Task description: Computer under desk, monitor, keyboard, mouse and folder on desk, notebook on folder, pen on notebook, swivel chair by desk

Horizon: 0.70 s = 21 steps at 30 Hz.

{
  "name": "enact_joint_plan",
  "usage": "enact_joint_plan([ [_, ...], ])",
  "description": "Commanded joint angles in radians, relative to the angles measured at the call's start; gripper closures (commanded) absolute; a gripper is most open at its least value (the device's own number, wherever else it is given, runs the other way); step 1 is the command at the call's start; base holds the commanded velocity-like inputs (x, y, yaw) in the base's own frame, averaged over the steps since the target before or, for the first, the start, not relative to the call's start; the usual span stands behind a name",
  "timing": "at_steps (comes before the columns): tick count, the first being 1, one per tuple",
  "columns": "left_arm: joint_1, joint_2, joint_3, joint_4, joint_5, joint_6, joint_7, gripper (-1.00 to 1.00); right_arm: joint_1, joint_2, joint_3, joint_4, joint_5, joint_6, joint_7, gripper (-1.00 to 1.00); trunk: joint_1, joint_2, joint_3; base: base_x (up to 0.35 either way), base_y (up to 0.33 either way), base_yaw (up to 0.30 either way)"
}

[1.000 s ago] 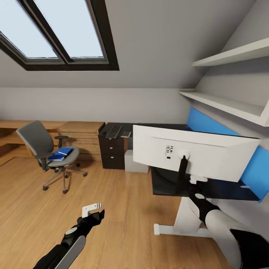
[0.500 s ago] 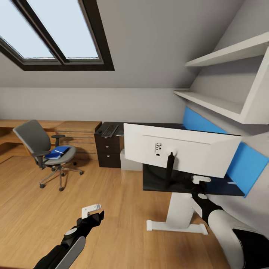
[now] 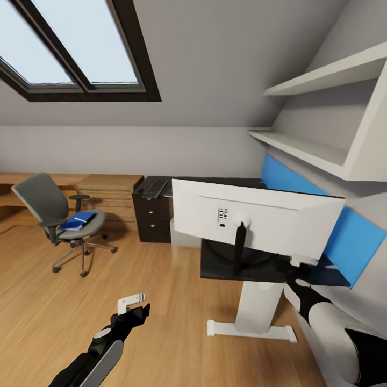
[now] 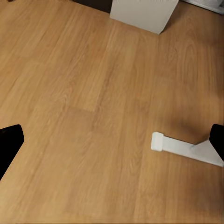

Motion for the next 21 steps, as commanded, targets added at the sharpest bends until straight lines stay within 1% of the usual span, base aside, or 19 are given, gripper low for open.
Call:
enact_joint_plan([
  [1,-0.001,0.001,-0.004,-0.002,0.006,0.002,0.009,-1.0,-0.001,0.0,-0.025,0.001,0.002,-0.004,-0.003,-1.0,0.001,-0.001,-0.002,0.285,-0.113,0.0],
  [3,-0.001,0.002,-0.003,-0.002,0.006,0.002,0.009,-1.0,-0.001,-0.001,-0.047,0.001,0.002,-0.004,-0.004,-1.0,0.001,-0.001,-0.002,0.294,-0.115,0.0],
  [7,-0.001,0.002,-0.002,-0.002,0.006,0.002,0.009,-1.0,-0.001,-0.001,-0.064,0.0,0.002,-0.003,-0.005,-1.0,0.001,-0.001,-0.002,0.304,-0.08,0.0],
  [18,-0.001,0.003,-0.001,-0.002,0.007,0.002,0.01,-1.0,-0.001,-0.003,-0.069,-0.001,0.004,-0.005,-0.006,-1.0,0.001,-0.001,-0.002,0.315,-0.011,0.0],
  [20,-0.001,0.005,0.006,0.0,0.011,0.001,0.011,-1.0,-0.001,-0.003,-0.069,-0.001,0.004,-0.006,-0.006,-1.0,0.001,-0.001,-0.002,0.319,-0.001,0.0],
  [21,-0.001,0.008,0.018,0.004,0.013,0.001,0.011,-1.0,-0.001,-0.003,-0.069,-0.001,0.004,-0.006,-0.006,-1.0,0.001,-0.001,-0.002,0.319,0.0,0.0],
])
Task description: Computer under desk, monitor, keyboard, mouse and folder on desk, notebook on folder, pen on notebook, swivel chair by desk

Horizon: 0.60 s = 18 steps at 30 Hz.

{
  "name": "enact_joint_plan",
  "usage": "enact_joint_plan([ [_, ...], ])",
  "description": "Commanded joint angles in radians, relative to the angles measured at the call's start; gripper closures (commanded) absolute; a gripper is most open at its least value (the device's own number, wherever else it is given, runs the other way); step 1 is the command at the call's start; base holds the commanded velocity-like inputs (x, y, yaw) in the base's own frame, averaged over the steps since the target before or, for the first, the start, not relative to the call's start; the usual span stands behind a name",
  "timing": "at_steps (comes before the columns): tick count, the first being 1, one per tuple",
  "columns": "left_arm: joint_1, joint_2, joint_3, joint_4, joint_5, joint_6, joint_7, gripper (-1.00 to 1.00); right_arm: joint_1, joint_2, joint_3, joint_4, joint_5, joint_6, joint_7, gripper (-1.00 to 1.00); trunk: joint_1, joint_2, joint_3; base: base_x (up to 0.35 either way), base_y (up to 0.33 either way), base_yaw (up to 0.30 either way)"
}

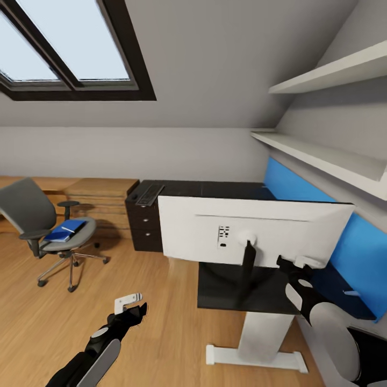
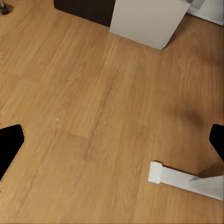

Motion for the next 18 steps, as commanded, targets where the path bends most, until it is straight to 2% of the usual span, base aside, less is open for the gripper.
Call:
enact_joint_plan([
  [1,-0.001,0.003,0.037,0.005,0.009,0.001,0.008,-1.0,-0.001,0.0,0.001,0.001,0.003,-0.003,-0.002,-1.0,0.001,-0.001,-0.002,0.319,0.0,0.0],
  [2,-0.001,0.003,0.056,0.006,0.009,0.002,0.007,-1.0,-0.001,-0.001,0.001,0.001,0.003,-0.003,-0.002,-1.0,0.001,-0.001,-0.002,0.319,0.0,0.0],
  [5,-0.001,0.002,0.181,0.012,0.012,0.003,0.003,-1.0,-0.001,-0.003,0.001,0.001,0.003,-0.003,-0.002,-1.0,0.001,-0.001,-0.002,0.319,0.0,0.0],
  [7,-0.001,0.004,0.224,0.017,0.013,0.003,0.004,-1.0,-0.001,-0.006,0.001,0.001,0.003,-0.003,-0.002,-1.0,0.001,-0.001,-0.002,0.319,0.0,0.0],
  [9,-0.001,0.005,0.305,0.026,0.016,0.004,0.002,-1.0,-0.002,-0.008,0.001,0.0,0.003,-0.004,-0.002,-1.0,0.001,-0.001,-0.002,0.319,0.0,0.0],
  [10,-0.001,0.005,0.333,0.028,0.016,0.004,0.002,-1.0,-0.002,-0.01,0.001,0.001,0.003,-0.004,-0.002,-1.0,0.001,-0.001,-0.002,0.319,0.0,0.0],
  [11,-0.001,0.003,0.42,0.032,0.018,0.006,-0.001,-1.0,-0.002,-0.014,0.001,0.001,0.003,-0.004,-0.002,-1.0,0.001,-0.001,-0.002,0.32,0.0,0.0],
  [12,-0.001,0.002,0.454,0.033,0.019,0.006,-0.002,-1.0,-0.002,-0.016,0.001,0.001,0.003,-0.004,-0.002,-1.0,0.001,-0.001,-0.002,0.32,0.0,0.0],
  [14,-0.001,0.002,0.502,0.035,0.02,0.007,-0.005,-1.0,-0.002,-0.02,0.001,0.001,0.003,-0.004,-0.001,-1.0,0.001,-0.001,-0.002,0.321,0.0,0.0],
  [18,-0.001,0.001,0.529,0.035,0.02,0.007,-0.006,-1.0,-0.002,-0.026,0.001,0.001,0.004,-0.005,0.0,-1.0,0.001,-0.001,-0.002,0.321,0.0,0.0],
])
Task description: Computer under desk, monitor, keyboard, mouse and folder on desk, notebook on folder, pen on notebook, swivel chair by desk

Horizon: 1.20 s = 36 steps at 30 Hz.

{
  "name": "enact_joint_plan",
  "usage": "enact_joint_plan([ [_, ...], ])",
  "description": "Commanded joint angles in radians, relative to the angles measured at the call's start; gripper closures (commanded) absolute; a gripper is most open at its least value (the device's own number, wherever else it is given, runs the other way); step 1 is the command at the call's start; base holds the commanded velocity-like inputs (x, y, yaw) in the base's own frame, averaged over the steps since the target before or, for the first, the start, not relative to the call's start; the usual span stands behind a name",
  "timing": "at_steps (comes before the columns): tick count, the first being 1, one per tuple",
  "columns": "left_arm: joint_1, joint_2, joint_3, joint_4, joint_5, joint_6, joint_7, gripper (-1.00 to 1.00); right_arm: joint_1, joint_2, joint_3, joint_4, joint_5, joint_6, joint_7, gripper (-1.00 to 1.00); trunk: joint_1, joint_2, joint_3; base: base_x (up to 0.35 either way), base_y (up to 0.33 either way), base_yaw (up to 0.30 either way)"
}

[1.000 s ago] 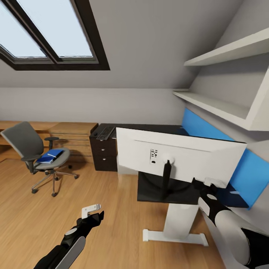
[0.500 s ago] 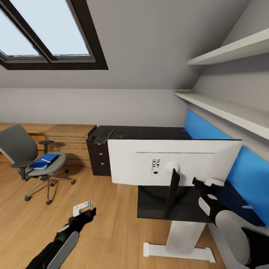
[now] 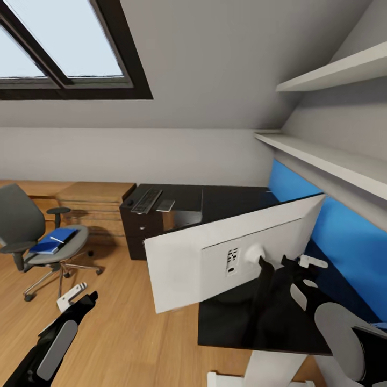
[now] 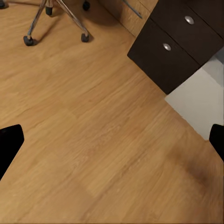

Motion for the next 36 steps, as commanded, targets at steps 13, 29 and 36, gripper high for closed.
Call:
enact_joint_plan([
  [13,0.0,-0.004,0.004,0.0,0.003,0.005,0.003,-1.0,-0.001,-0.024,0.005,0.0,0.006,-0.005,0.028,-1.0,0.001,-0.001,-0.002,0.265,0.0,0.0],
  [29,-0.001,-0.006,-0.003,-0.001,-0.001,0.005,0.002,-1.0,-0.001,-0.024,0.006,0.0,0.008,-0.025,0.03,-1.0,0.001,-0.001,-0.002,0.119,0.0,0.0],
  [36,0.0,-0.006,-0.017,-0.001,-0.001,0.004,0.002,-1.0,-0.001,-0.024,0.006,0.0,0.008,-0.025,0.03,-1.0,0.001,-0.001,-0.002,-0.193,0.0,0.0],
])
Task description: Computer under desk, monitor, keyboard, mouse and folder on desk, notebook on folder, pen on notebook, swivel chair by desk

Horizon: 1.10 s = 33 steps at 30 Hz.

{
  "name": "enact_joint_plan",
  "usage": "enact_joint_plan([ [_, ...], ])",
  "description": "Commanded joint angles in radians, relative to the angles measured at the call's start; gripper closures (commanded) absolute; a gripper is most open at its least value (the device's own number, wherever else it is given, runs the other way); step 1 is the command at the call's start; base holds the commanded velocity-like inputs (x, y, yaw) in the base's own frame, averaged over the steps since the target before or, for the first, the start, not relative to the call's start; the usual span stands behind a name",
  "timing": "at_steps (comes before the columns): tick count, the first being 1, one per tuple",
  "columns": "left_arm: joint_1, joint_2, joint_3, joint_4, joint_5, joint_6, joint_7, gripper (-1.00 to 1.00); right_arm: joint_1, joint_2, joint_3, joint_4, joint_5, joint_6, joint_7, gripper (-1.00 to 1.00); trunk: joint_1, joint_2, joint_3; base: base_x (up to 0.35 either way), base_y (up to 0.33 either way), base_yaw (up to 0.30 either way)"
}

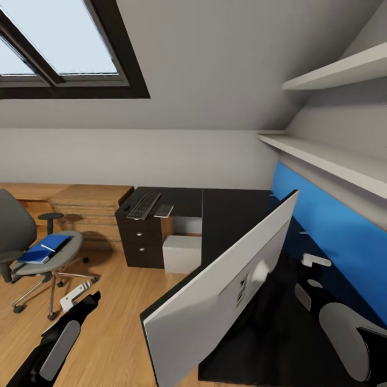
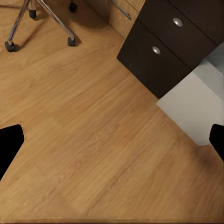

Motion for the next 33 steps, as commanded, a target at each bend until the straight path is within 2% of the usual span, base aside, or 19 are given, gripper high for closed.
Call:
enact_joint_plan([
  [1,-0.001,0.0,-0.003,-0.002,0.007,0.004,0.005,-1.0,-0.001,0.0,-0.001,0.001,0.002,-0.003,-0.003,-1.0,0.0,-0.001,-0.002,-0.294,0.0,0.0],
  [11,-0.001,0.0,-0.035,-0.002,0.007,0.004,0.005,-1.0,-0.001,0.0,-0.001,0.001,0.002,-0.002,-0.004,-1.0,0.0,-0.001,-0.002,-0.324,0.0,0.0],
  [14,-0.001,0.0,-0.079,-0.002,0.007,0.001,0.006,-1.0,-0.001,0.001,-0.002,0.001,0.002,-0.002,-0.009,-1.0,0.0,-0.001,-0.002,-0.333,0.0,0.0],
  [17,-0.001,0.0,-0.099,-0.002,0.006,-0.001,0.006,-1.0,-0.001,0.002,-0.003,0.001,0.001,-0.001,-0.012,-1.0,0.0,-0.001,-0.002,-0.331,0.029,0.0],
  [28,-0.001,0.0,-0.117,-0.002,0.004,-0.001,0.004,-1.0,-0.001,0.013,-0.005,0.001,0.001,0.0,-0.016,-1.0,0.0,-0.001,-0.002,-0.271,0.208,0.0],
  [33,-0.001,0.0,-0.161,-0.002,0.005,-0.001,0.006,-1.0,-0.001,0.024,-0.005,0.001,0.001,-0.001,-0.043,-1.0,0.0,-0.001,-0.002,-0.14,0.108,0.0],
])
